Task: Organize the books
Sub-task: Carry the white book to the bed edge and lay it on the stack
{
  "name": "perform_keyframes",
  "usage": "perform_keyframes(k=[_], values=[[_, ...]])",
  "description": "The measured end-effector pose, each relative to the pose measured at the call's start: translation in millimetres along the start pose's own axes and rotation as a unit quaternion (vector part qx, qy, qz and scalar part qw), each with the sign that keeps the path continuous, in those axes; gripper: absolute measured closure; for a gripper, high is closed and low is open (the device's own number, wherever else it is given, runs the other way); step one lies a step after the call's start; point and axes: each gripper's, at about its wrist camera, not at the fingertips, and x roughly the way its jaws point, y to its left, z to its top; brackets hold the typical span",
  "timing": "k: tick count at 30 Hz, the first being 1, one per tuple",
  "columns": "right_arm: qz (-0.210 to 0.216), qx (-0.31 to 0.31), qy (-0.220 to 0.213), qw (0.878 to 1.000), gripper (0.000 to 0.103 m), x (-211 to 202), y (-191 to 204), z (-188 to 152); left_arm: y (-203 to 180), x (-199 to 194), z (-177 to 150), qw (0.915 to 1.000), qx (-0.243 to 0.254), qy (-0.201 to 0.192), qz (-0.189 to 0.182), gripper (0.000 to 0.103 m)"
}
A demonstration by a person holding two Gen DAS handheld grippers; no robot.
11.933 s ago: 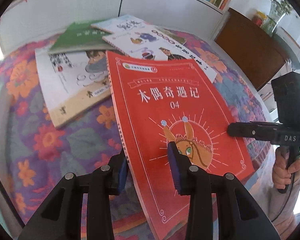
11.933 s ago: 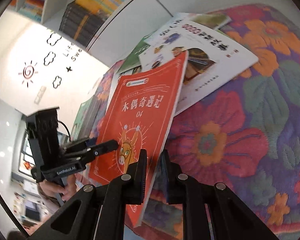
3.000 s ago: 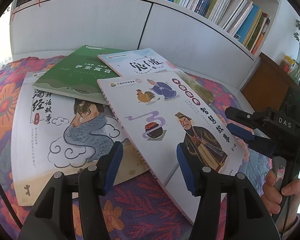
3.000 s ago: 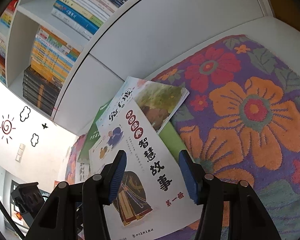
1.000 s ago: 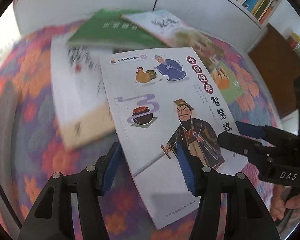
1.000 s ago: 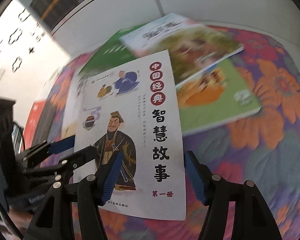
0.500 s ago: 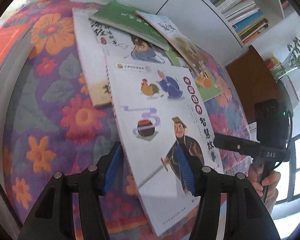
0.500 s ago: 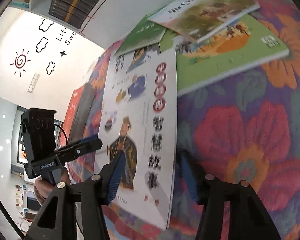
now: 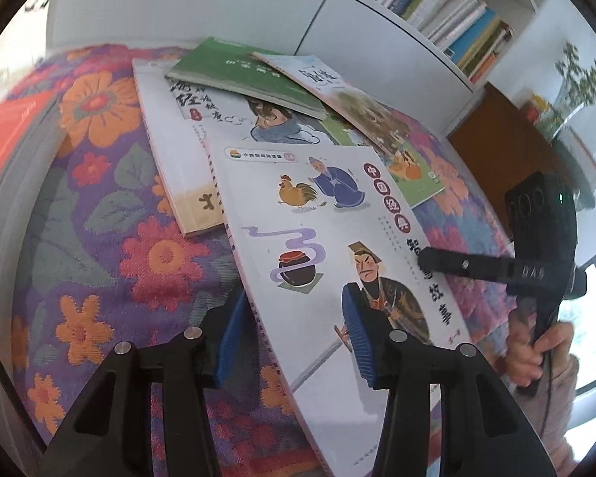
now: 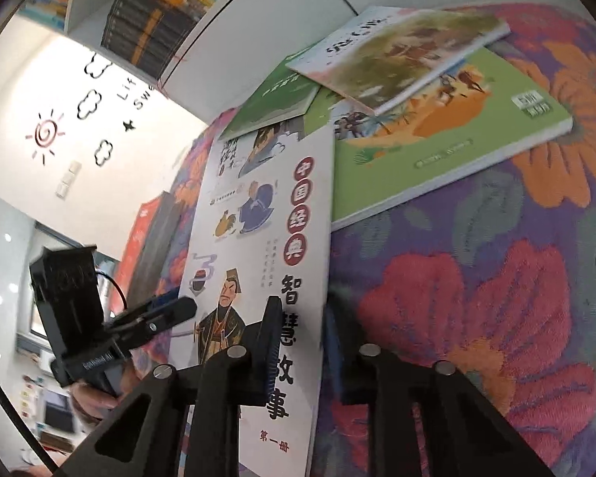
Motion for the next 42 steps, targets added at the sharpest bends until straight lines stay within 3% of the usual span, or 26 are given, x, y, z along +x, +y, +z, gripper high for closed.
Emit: perform_keyframes(k=[5, 20, 24, 27, 29, 33, 42], values=[[0.016, 0.005, -0.006, 1.000, 0.087, -1.6, -5.5, -1.0, -3.9, 0.6, -2.1, 0.9998, 0.013, -0.009, 0.016, 0.059], [0.030, 0.011, -0.009, 0.999, 0.087, -2.4, -8.3, -2.3, 0.4, -1.5, -3.7, 0.9999, -0.002, -0.015, 0.000, 0.058], [0.027, -0.006, -0.013, 1.000, 0.084, -3.5, -3.1, -2.8, 10.7, -3.9, 0.8, 0.9993, -0.018, -0.012, -0.030, 0.058], [0.049, -0.013, -0.013, 0.999, 0.084, -4.5, -0.3, -2.5, 22.5, -7.1, 4.4, 0.9970, -0.046, -0.004, -0.062, 0.058], [0.070, -0.003, -0.015, 0.997, 0.084, -6.7, -0.2, -2.2, 22.9, -7.5, 5.0, 0.9970, -0.045, 0.005, -0.063, 0.060], [0.046, -0.031, -0.012, 0.998, 0.084, -7.8, 14.7, -4.5, 19.4, -10.9, 5.7, 0.9982, -0.032, 0.008, -0.051, 0.060], [0.057, -0.049, -0.019, 0.997, 0.084, -15.9, 34.1, -8.0, 19.0, -22.4, 9.8, 0.9978, -0.029, -0.004, -0.059, 0.060]])
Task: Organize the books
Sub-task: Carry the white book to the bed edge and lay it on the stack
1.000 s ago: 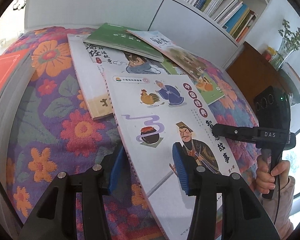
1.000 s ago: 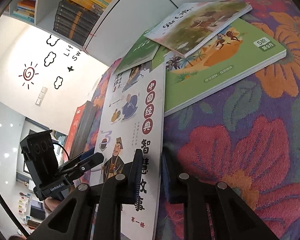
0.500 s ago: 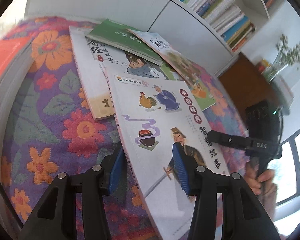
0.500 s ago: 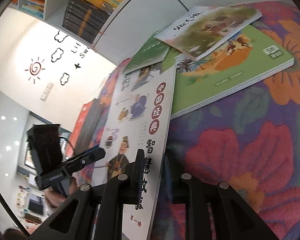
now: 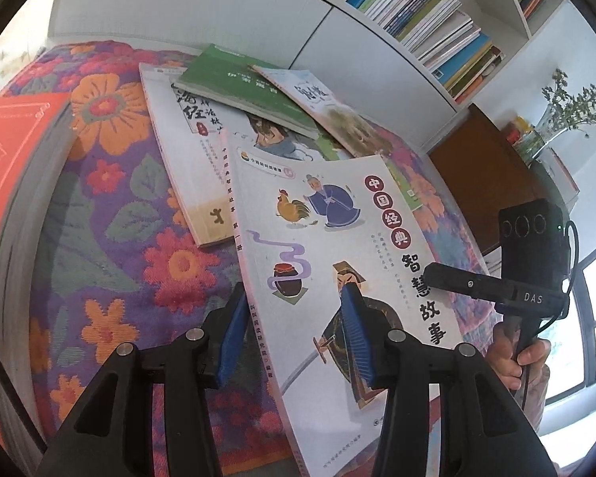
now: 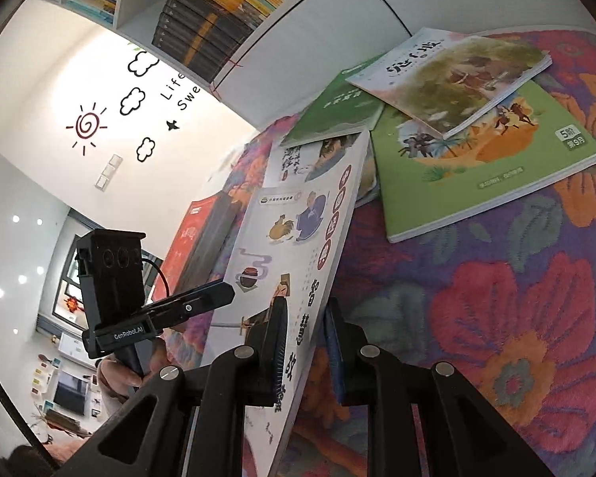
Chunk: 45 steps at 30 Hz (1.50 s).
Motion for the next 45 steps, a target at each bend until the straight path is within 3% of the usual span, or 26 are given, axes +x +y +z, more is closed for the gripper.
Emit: perform_keyframes(k=[6, 9, 17, 22, 31, 39, 45], values=[[0.024, 0.050, 0.004, 0.998, 0.084, 0.9, -5.7, 3.2, 1.1, -17.4, 7.7, 0.9997, -0.002, 0.003, -0.025, 0.060], [0.050, 0.078, 0.007, 0.996, 0.084, 1.8, -1.7, 4.6, 0.6, -31.5, 14.2, 0.9997, 0.002, -0.011, -0.022, 0.060], [0.056, 0.106, 0.014, 0.993, 0.084, 7.8, 33.3, 16.0, 6.9, -64.3, 33.7, 0.9998, -0.011, -0.013, -0.005, 0.060], [0.052, 0.098, 0.012, 0.994, 0.084, 11.5, 62.9, 25.7, 21.0, -86.9, 41.6, 0.9994, -0.029, -0.018, -0.008, 0.060], [0.049, 0.084, 0.027, 0.995, 0.084, 43.2, 109.2, 37.2, 44.5, -129.0, 50.5, 0.9988, -0.030, -0.033, 0.021, 0.060], [0.050, 0.053, 0.057, 0.996, 0.084, 96.9, 156.0, 45.0, 90.4, -170.3, 54.2, 0.9961, -0.052, -0.052, 0.050, 0.060], [0.059, 0.043, 0.072, 0.995, 0.084, 138.7, 176.1, 54.0, 130.0, -179.2, 56.5, 0.9946, -0.066, -0.040, 0.069, 0.060]])
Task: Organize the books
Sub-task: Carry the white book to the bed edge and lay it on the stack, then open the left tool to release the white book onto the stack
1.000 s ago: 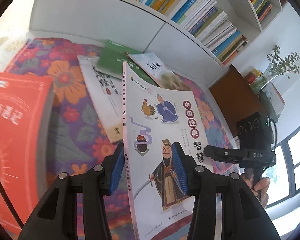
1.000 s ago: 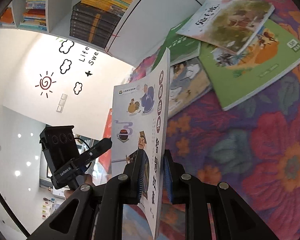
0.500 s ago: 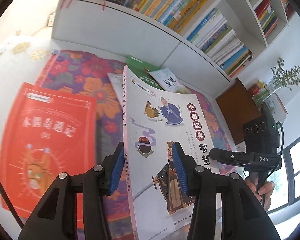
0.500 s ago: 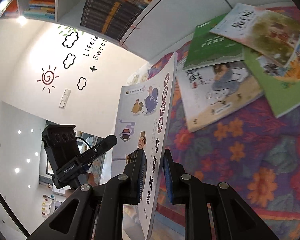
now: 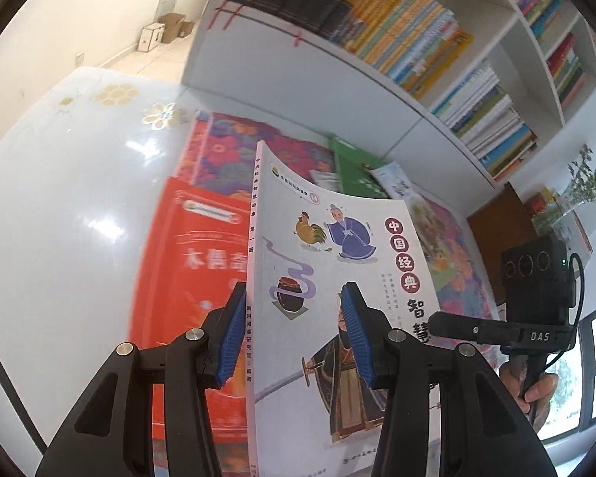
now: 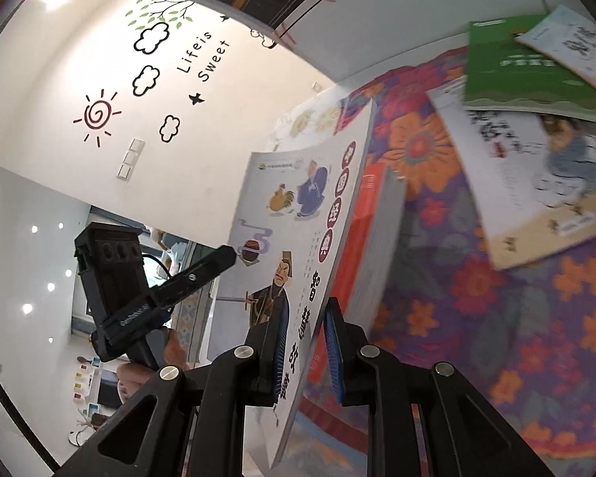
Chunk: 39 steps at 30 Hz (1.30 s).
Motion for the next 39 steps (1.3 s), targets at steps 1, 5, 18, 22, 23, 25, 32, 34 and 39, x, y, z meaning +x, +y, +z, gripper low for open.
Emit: perform_keyframes(k=[1, 5, 18, 22, 23, 25, 32, 34, 39], values=[[0.001, 0.001, 0.001, 1.000, 0.084, 4.7, 0.7, 1.5, 4.2, 0.6, 0.9, 1.0000, -0.002, 0.001, -0.001, 0.060], [0.001, 0.003, 0.017, 1.000, 0.084, 27.8, 1.4, 5.4, 24.4, 4.2, 5.2, 0.9999, -0.015, 0.001, -0.002, 0.060], [-0.014, 0.006, 0.052, 0.999, 0.084, 80.9, -0.7, 16.7, 59.2, 19.1, 4.1, 0.9996, -0.013, 0.014, 0.021, 0.060], [-0.018, 0.011, 0.054, 0.998, 0.084, 86.3, 0.0, 15.7, 51.6, 24.0, 1.8, 0.9982, 0.019, 0.013, 0.056, 0.060], [-0.022, 0.010, 0.053, 0.998, 0.084, 86.3, -0.1, 15.7, 49.8, 25.1, 1.3, 0.9976, 0.027, 0.015, 0.062, 0.060], [-0.031, 0.007, 0.050, 0.998, 0.084, 86.7, -0.5, 15.9, 48.0, 27.8, 0.7, 0.9966, 0.038, 0.016, 0.071, 0.060], [-0.035, 0.014, 0.048, 0.998, 0.084, 89.9, -3.9, 15.6, 57.3, 33.7, 0.6, 0.9967, 0.029, 0.015, 0.074, 0.059], [-0.036, 0.015, 0.047, 0.998, 0.084, 90.1, -4.9, 15.7, 58.0, 33.5, 0.4, 0.9969, 0.028, 0.014, 0.072, 0.059], [-0.037, 0.019, 0.046, 0.998, 0.082, 91.7, -6.2, 14.4, 57.2, 32.5, -0.9, 0.9965, 0.032, 0.012, 0.076, 0.059]])
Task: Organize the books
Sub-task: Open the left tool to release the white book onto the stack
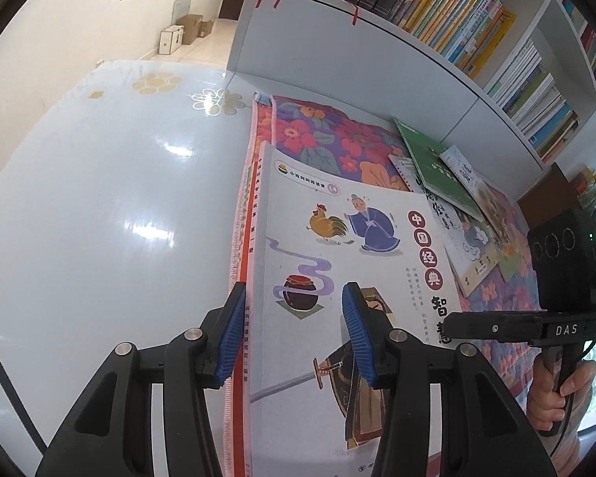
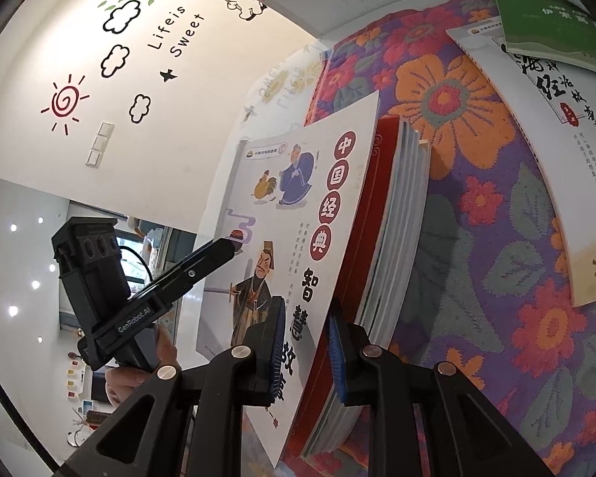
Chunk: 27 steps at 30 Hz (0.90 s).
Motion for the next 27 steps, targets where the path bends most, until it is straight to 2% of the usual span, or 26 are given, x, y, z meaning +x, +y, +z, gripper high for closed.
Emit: perform_keyframes(k=[4, 8, 27], values=[[0.005, 0.007, 0.001, 1.000, 0.082, 0.7, -2.4, 0.2, -0.6, 0.1, 0.9, 1.0000, -0.001, 0.000, 0.002, 0.059], [0.003, 0.005, 0.001, 1.000, 0.082, 0.6, -3.5, -0.4, -2.1, 1.0, -0.7, 0.9997, 0.004, 0.001, 0.024, 0.057], [-0.013, 0.011, 0.002, 1.000, 0.082, -3.1, -3.5, 0.1, 0.0, -2.2, -4.7, 0.9996, -0.004, 0.000, 0.027, 0.055]])
